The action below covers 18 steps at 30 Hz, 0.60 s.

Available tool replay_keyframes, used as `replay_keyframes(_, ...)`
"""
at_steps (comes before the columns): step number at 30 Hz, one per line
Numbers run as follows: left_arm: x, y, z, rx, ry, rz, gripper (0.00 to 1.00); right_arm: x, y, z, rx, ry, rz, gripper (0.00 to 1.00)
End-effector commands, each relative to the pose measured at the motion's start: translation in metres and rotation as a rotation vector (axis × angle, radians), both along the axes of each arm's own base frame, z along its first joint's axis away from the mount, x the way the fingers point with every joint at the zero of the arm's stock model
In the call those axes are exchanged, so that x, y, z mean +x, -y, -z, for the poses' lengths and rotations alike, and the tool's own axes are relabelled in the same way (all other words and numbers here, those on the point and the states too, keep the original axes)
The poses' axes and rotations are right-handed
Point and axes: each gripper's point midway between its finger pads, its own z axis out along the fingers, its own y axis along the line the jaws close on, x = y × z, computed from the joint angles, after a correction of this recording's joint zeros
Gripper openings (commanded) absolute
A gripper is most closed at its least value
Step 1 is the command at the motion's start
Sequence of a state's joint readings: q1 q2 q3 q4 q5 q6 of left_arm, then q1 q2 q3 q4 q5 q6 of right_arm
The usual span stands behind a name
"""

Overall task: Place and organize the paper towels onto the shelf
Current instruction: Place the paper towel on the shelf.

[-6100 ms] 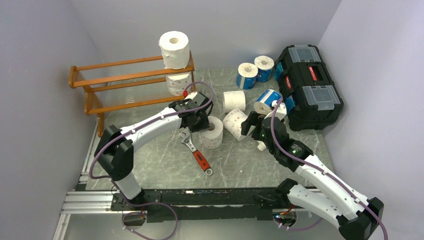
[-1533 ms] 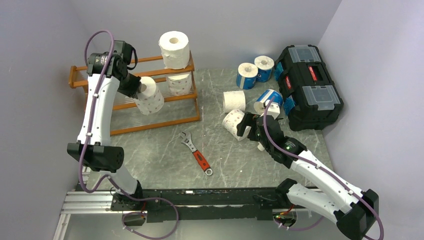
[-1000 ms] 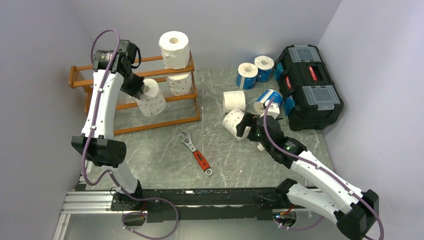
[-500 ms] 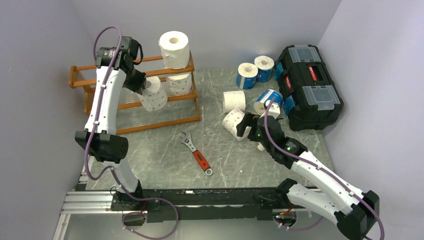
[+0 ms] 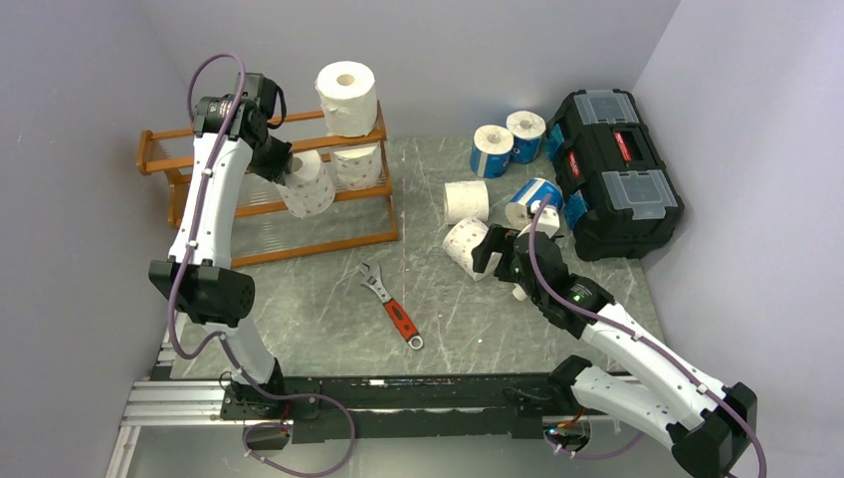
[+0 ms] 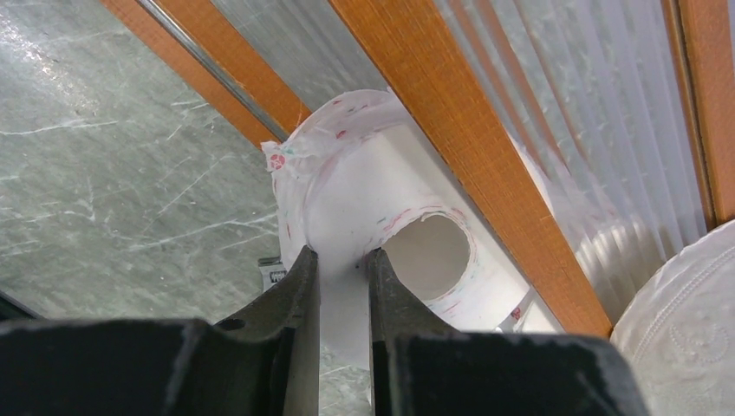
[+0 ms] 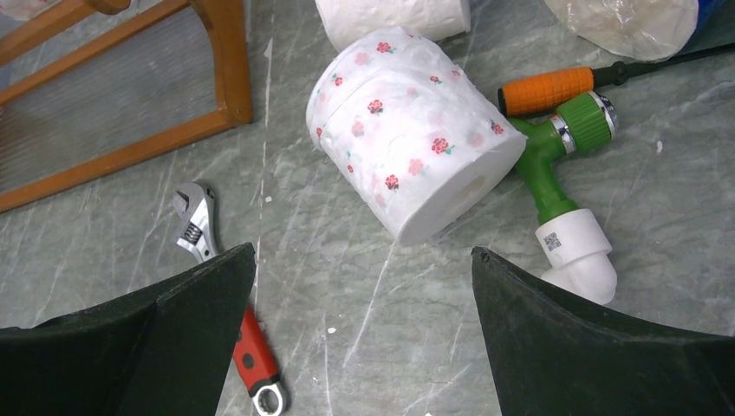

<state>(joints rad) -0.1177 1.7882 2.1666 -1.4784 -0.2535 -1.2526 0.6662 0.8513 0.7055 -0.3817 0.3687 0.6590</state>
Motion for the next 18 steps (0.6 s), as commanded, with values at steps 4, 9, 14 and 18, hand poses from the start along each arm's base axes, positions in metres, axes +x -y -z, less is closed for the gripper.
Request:
replay_keyframes(4,0.0104,0.0034,-0.0247,-0.024,0.141,0.0,0.2,0.0028,0.005,-0.0055,0.013,0.025,0.033,0.97)
replay_keyframes(9,0.0089,0.0045,-0.0243,-0.023,0.147,0.018,0.32,0.0029,0.0042,-0.0038,0.012,0.02,0.031,0.97)
replay_keyframes(14,0.0084,0.005,-0.0233,-0.02,0.152,0.03,0.38,0.0033,0.0033,-0.0038,0.016,0.019,0.03,0.97)
replay_keyframes(18,0.0089,0.0072,-0.0232,-0.028,0.158,0.044,0.43,0.003,0.0036,-0.0026,0.014,0.017,0.03,0.97)
